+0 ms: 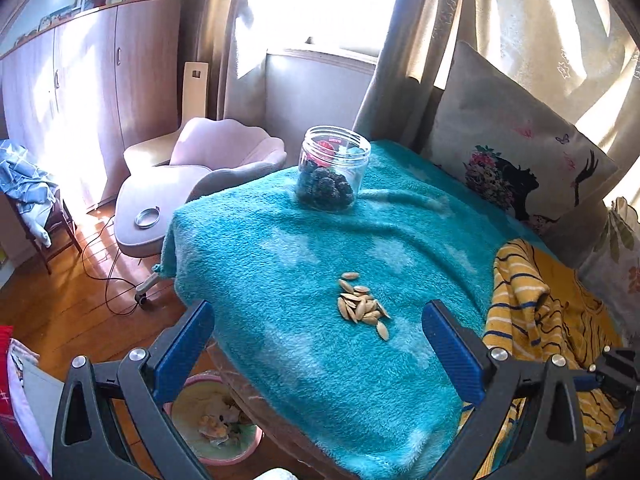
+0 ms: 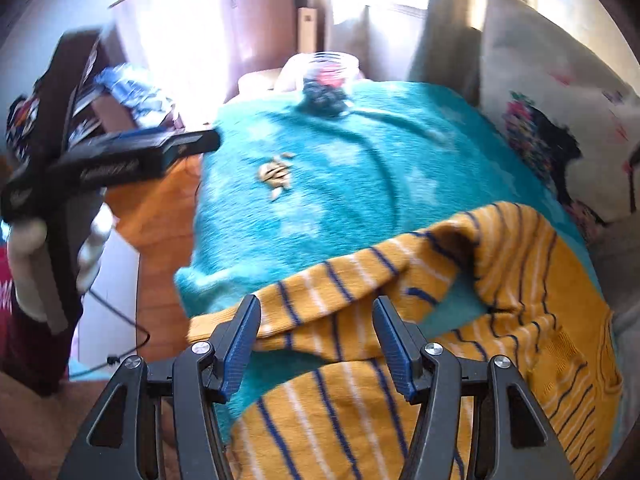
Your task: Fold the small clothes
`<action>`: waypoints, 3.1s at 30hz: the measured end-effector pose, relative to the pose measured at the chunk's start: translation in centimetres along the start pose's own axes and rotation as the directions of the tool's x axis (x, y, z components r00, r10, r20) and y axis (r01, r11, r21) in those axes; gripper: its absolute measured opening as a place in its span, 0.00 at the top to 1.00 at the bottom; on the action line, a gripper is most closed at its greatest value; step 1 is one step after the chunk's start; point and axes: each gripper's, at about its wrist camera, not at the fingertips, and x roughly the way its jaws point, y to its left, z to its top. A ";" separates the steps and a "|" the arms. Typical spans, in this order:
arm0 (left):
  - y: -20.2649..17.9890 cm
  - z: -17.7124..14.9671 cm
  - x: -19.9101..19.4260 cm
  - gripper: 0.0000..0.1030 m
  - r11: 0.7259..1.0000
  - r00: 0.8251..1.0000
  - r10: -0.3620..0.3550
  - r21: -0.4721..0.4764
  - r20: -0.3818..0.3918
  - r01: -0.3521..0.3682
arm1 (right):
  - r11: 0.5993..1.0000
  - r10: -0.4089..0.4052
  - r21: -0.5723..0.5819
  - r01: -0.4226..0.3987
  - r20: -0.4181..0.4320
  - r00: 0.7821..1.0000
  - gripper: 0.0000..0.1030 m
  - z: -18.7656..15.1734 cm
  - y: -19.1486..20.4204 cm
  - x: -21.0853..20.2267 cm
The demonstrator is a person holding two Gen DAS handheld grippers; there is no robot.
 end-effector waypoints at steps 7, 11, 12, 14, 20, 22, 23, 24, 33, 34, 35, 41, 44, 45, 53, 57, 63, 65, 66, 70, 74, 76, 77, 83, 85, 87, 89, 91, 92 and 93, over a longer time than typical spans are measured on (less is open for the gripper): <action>-0.7 -0.4 0.6 0.00 1.000 0.999 -0.025 0.005 -0.027 0.025 | 0.995 -0.015 -0.097 0.009 -0.063 0.998 0.33 -1.3 2.7 3.2; -1.4 -0.6 0.6 0.00 0.999 0.998 -0.041 0.020 -0.037 0.042 | 0.997 -0.023 -0.080 0.017 -0.070 0.997 0.32 -1.0 2.9 4.8; -1.4 -0.6 0.5 0.00 0.999 0.998 -0.042 0.019 -0.036 0.043 | 0.998 -0.007 -0.061 0.002 -0.070 0.998 0.36 -1.1 2.8 4.8; -1.2 -0.6 0.4 0.00 0.999 0.999 -0.037 0.014 -0.034 0.037 | 1.000 0.017 -0.007 -0.017 -0.049 0.999 0.61 -0.6 2.4 4.7; -1.3 -0.2 -0.2 0.00 0.999 0.999 -0.036 0.008 -0.022 0.036 | 0.983 0.001 0.184 -0.019 0.099 0.995 0.93 1.5 -2.6 -0.5; -1.8 -0.1 -0.5 0.00 0.999 0.999 -0.041 0.023 -0.017 0.041 | 0.969 -0.059 0.246 0.016 0.169 0.984 0.94 1.5 -5.1 -3.7; -2.1 -0.1 -0.6 0.00 0.999 0.999 -0.045 0.030 -0.014 0.045 | 0.954 -0.104 0.296 0.036 0.217 0.971 0.94 1.3 -7.0 -6.1; -2.5 -0.1 -0.8 0.00 0.998 0.999 -0.049 0.038 -0.013 0.050 | 0.940 -0.139 0.338 0.048 0.250 0.958 0.94 0.9 -8.5 -7.9; -7.7 -1.3 -1.3 0.00 0.979 0.991 -0.133 0.154 -0.034 0.136 | 0.630 -0.503 0.748 0.207 0.190 0.843 0.93 -13.0 -22.4 -20.5; -8.3 -1.5 -1.3 0.00 0.975 0.989 -0.142 0.166 -0.040 0.147 | 0.574 -0.527 0.784 0.235 0.133 0.840 0.93 -15.3 -23.6 -20.5; -8.9 -1.8 -1.4 0.00 0.971 0.987 -0.152 0.177 -0.047 0.158 | 0.519 -0.549 0.808 0.277 0.067 0.833 0.93 -17.6 -24.5 -20.1; -13.6 -3.6 -1.5 0.00 0.934 0.971 -0.214 0.271 -0.103 0.234 | 0.265 -0.596 0.875 0.405 -0.182 0.782 0.77 -28.9 -26.8 -20.1; -16.7 -4.7 -1.4 0.00 0.902 0.960 -0.246 0.330 -0.135 0.278 | 0.258 -0.600 0.901 0.348 -0.132 0.789 0.56 -31.2 -25.4 -21.0; -17.8 -5.1 -1.2 0.00 0.889 0.952 -0.263 0.345 -0.154 0.302 | 0.262 -0.598 0.902 0.343 -0.128 0.791 0.56 -31.5 -24.7 -21.1; -24.7 -9.4 2.5 0.00 0.797 0.887 -0.316 0.413 -0.336 0.441 | 0.337 -0.448 0.928 0.157 0.012 0.894 0.52 -34.5 -18.1 -18.9; -25.7 -11.2 5.2 0.00 0.799 0.861 -0.280 0.394 -0.424 0.454 | 0.305 -0.403 0.948 0.086 0.047 0.914 0.46 -37.8 -15.2 -18.6; -25.0 -11.8 5.2 0.00 0.810 0.880 -0.237 0.416 -0.412 0.413 | 0.260 -0.381 0.965 -0.045 0.145 0.913 0.45 -42.1 -12.5 -19.7; -24.7 -12.1 4.9 0.00 0.804 0.885 -0.228 0.434 -0.405 0.406 | 0.251 -0.436 0.967 -0.049 0.158 0.886 0.45 -43.2 -11.9 -21.6; -24.5 -12.3 4.7 0.00 0.801 0.886 -0.226 0.441 -0.404 0.405 | 0.249 -0.474 0.968 -0.031 0.150 0.868 0.45 -43.6 -11.5 -22.8; -24.0 -12.8 3.9 0.00 0.775 0.883 -0.208 0.480 -0.420 0.411 | 0.230 -0.632 0.964 0.132 0.045 0.774 0.39 -43.8 -9.8 -27.9; -21.8 -11.9 2.5 0.06 0.774 0.853 -0.291 0.417 -0.434 0.477 | 0.244 -0.646 0.958 0.151 0.044 0.762 0.29 -43.6 -8.6 -28.7; -19.7 -11.0 1.4 0.06 0.781 0.841 -0.346 0.369 -0.415 0.503 | 0.276 -0.563 0.960 0.056 0.114 0.819 0.29 -43.9 -8.3 -26.6; -18.5 -10.5 1.0 0.06 0.787 0.837 -0.366 0.344 -0.406 0.511 | 0.282 -0.505 0.959 0.020 0.131 0.853 0.29 -44.0 -8.0 -24.6; -14.1 -11.4 0.8 0.06 0.749 0.725 -0.503 0.181 -0.470 0.637 | 0.344 -0.382 0.937 -0.058 0.196 0.903 0.30 -42.8 -5.7 -18.2; -14.5 -12.7 0.7 0.06 0.708 0.669 -0.548 0.147 -0.502 0.691 | 0.353 -0.320 0.915 -0.197 0.316 0.893 0.30 -42.6 -5.4 -17.5; -15.3 -13.8 -0.1 0.06 0.670 0.635 -0.584 0.142 -0.506 0.729 | 0.359 -0.287 0.904 -0.233 0.344 0.894 0.30 -42.0 -5.0 -16.5; -15.9 -14.9 -0.8 0.06 0.625 0.587 -0.624 0.122 -0.516 0.771 | 0.386 -0.288 0.893 -0.232 0.355 0.889 0.30 -41.3 -4.1 -16.2; -16.5 -15.8 -1.4 0.06 0.595 0.553 -0.651 0.104 -0.520 0.797 | 0.393 -0.256 0.868 -0.302 0.419 0.871 0.30 -41.0 -3.2 -16.0; -16.6 -16.2 -1.8 0.06 0.588 0.553 -0.656 0.111 -0.513 0.801 | 0.396 -0.248 0.859 -0.324 0.440 0.863 0.30 -40.7 -2.7 -15.9; -16.7 -16.5 -2.2 0.06 0.586 0.554 -0.658 0.116 -0.509 0.802 | 0.398 -0.244 0.853 -0.338 0.454 0.857 0.30 -40.5 -2.1 -15.8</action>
